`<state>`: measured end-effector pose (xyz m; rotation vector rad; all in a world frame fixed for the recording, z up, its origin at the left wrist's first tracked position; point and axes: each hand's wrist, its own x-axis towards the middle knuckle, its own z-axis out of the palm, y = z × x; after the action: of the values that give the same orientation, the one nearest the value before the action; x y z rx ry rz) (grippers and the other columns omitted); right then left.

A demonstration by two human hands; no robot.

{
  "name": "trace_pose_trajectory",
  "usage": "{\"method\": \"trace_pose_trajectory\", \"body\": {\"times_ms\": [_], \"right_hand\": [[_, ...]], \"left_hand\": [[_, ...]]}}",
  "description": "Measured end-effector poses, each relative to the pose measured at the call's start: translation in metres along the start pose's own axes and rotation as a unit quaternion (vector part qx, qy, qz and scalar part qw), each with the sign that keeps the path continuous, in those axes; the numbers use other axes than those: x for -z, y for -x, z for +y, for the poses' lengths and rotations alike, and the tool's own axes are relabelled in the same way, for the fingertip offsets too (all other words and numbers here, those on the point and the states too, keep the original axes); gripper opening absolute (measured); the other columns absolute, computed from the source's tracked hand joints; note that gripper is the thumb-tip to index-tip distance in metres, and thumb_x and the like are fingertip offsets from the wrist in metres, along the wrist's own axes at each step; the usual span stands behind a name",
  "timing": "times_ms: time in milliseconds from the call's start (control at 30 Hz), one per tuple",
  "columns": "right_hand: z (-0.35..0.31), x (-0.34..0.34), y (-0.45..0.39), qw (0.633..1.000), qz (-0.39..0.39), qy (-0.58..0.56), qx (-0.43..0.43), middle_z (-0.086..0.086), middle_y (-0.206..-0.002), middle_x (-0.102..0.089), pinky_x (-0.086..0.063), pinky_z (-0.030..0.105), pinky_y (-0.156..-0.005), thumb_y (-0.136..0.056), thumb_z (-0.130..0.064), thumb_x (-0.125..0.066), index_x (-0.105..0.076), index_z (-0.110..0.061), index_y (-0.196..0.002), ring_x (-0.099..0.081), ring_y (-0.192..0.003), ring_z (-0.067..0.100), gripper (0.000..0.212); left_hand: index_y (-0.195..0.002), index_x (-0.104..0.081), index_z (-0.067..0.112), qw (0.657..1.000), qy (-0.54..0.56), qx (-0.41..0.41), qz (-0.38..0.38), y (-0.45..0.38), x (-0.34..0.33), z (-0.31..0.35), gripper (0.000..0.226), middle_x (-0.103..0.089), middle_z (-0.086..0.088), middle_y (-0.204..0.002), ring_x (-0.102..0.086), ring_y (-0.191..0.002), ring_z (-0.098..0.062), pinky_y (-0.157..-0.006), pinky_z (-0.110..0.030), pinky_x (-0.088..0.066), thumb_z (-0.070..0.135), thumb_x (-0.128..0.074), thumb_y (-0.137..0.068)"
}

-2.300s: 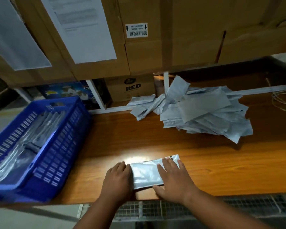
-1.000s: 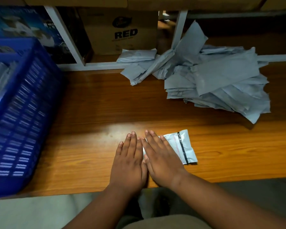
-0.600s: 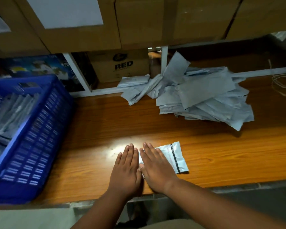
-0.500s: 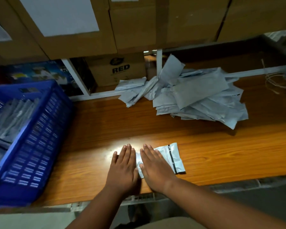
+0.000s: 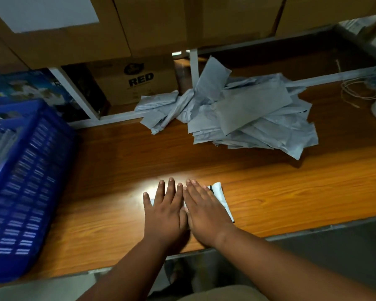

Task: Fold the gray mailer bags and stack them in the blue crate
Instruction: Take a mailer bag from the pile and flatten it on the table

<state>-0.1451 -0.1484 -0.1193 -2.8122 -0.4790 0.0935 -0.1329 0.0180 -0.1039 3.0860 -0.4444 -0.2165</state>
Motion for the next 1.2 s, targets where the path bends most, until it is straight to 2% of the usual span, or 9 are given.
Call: {"method": "trace_pose_trajectory", "body": {"times_ms": [133, 267, 600, 667, 733, 833, 900, 1033, 1200], "right_hand": [[0.001, -0.004, -0.002, 1.0, 0.0, 0.013, -0.004, 0.009, -0.179, 0.002, -0.002, 0.047, -0.133, -0.113, -0.04, -0.024, -0.012, -0.011, -0.171, 0.011, -0.165, 0.022, 0.066], [0.001, -0.006, -0.004, 0.999, -0.007, 0.029, -0.013, 0.011, -0.179, 0.002, -0.004, 0.05, -0.133, -0.113, -0.041, -0.023, -0.012, -0.01, -0.17, 0.01, -0.165, 0.024, 0.067], [0.0, 0.002, -0.003, 0.999, -0.03, 0.026, -0.003, 0.01, -0.178, 0.009, 0.009, 0.048, -0.131, -0.113, -0.043, -0.015, -0.003, -0.012, -0.171, 0.022, -0.162, 0.022, 0.067], [0.002, 0.008, -0.002, 1.0, -0.027, 0.0, -0.008, 0.01, -0.179, 0.004, 0.014, 0.044, -0.129, -0.111, -0.041, -0.015, -0.006, -0.012, -0.171, 0.02, -0.162, 0.02, 0.067], [0.004, 0.018, 0.0, 0.999, -0.017, -0.023, -0.016, 0.01, -0.179, 0.0, 0.015, 0.04, -0.127, -0.111, -0.04, -0.015, -0.01, -0.012, -0.171, 0.014, -0.163, 0.02, 0.066], [0.013, 0.025, 0.004, 1.0, -0.003, -0.006, -0.008, 0.01, -0.179, -0.006, 0.012, 0.041, -0.128, -0.111, -0.036, -0.022, -0.016, -0.012, -0.17, 0.004, -0.165, 0.022, 0.064], [0.02, 0.023, 0.008, 1.0, -0.009, 0.019, -0.014, 0.01, -0.179, -0.005, 0.01, 0.044, -0.129, -0.111, -0.038, -0.022, -0.015, -0.012, -0.17, 0.004, -0.165, 0.024, 0.065], [0.027, 0.016, 0.009, 0.999, -0.022, 0.034, -0.033, 0.009, -0.179, 0.006, 0.007, 0.049, -0.131, -0.111, -0.044, -0.016, -0.005, -0.014, -0.171, 0.014, -0.164, 0.023, 0.068], [0.028, 0.013, 0.005, 0.997, -0.029, 0.055, -0.045, 0.01, -0.178, 0.009, -0.002, 0.056, -0.131, -0.109, -0.047, -0.014, -0.003, -0.015, -0.171, 0.013, -0.164, 0.024, 0.071]], "left_hand": [[-0.171, -0.009, 0.031, 1.0, 0.008, -0.001, -0.007, -0.001, 0.003, 0.002, 0.072, 0.001, 0.0, -0.179, 0.008, -0.165, -0.024, -0.125, -0.068, -0.009, 0.048, -0.022, -0.102], [-0.171, -0.008, 0.03, 1.0, 0.009, -0.007, -0.001, -0.002, 0.003, 0.002, 0.072, 0.002, -0.001, -0.179, 0.009, -0.164, -0.024, -0.126, -0.066, -0.009, 0.048, -0.023, -0.102], [-0.17, -0.012, 0.031, 1.0, 0.008, 0.01, -0.011, 0.001, 0.008, 0.008, 0.071, -0.002, 0.0, -0.179, 0.005, -0.165, -0.023, -0.125, -0.068, -0.006, 0.049, -0.021, -0.102], [-0.169, -0.021, 0.03, 0.999, -0.007, 0.016, -0.03, 0.002, 0.011, 0.009, 0.069, -0.011, -0.003, -0.178, -0.007, -0.165, -0.027, -0.123, -0.072, -0.01, 0.051, -0.022, -0.104], [-0.164, -0.038, 0.026, 0.999, -0.021, 0.021, -0.029, -0.002, 0.014, 0.01, 0.066, -0.031, -0.008, -0.173, -0.026, -0.16, -0.033, -0.117, -0.076, -0.018, 0.053, -0.029, -0.104], [-0.154, -0.054, 0.023, 1.0, -0.022, -0.004, -0.006, -0.008, 0.015, 0.017, 0.063, -0.048, -0.013, -0.162, -0.043, -0.151, -0.037, -0.112, -0.076, -0.03, 0.053, -0.037, -0.102], [-0.158, -0.049, 0.024, 0.999, -0.015, -0.03, -0.007, -0.01, 0.012, 0.025, 0.064, -0.042, -0.012, -0.166, -0.038, -0.155, -0.034, -0.114, -0.074, -0.032, 0.052, -0.036, -0.102], [-0.168, -0.027, 0.029, 1.0, 0.003, -0.03, 0.009, -0.011, 0.001, 0.028, 0.065, -0.019, -0.004, -0.177, -0.014, -0.164, -0.026, -0.122, -0.065, -0.023, 0.05, -0.028, -0.106], [-0.169, -0.025, 0.028, 0.999, 0.009, -0.041, 0.025, -0.013, 0.0, 0.027, 0.066, -0.018, -0.004, -0.177, -0.013, -0.164, -0.026, -0.122, -0.063, -0.022, 0.047, -0.03, -0.106]]}}
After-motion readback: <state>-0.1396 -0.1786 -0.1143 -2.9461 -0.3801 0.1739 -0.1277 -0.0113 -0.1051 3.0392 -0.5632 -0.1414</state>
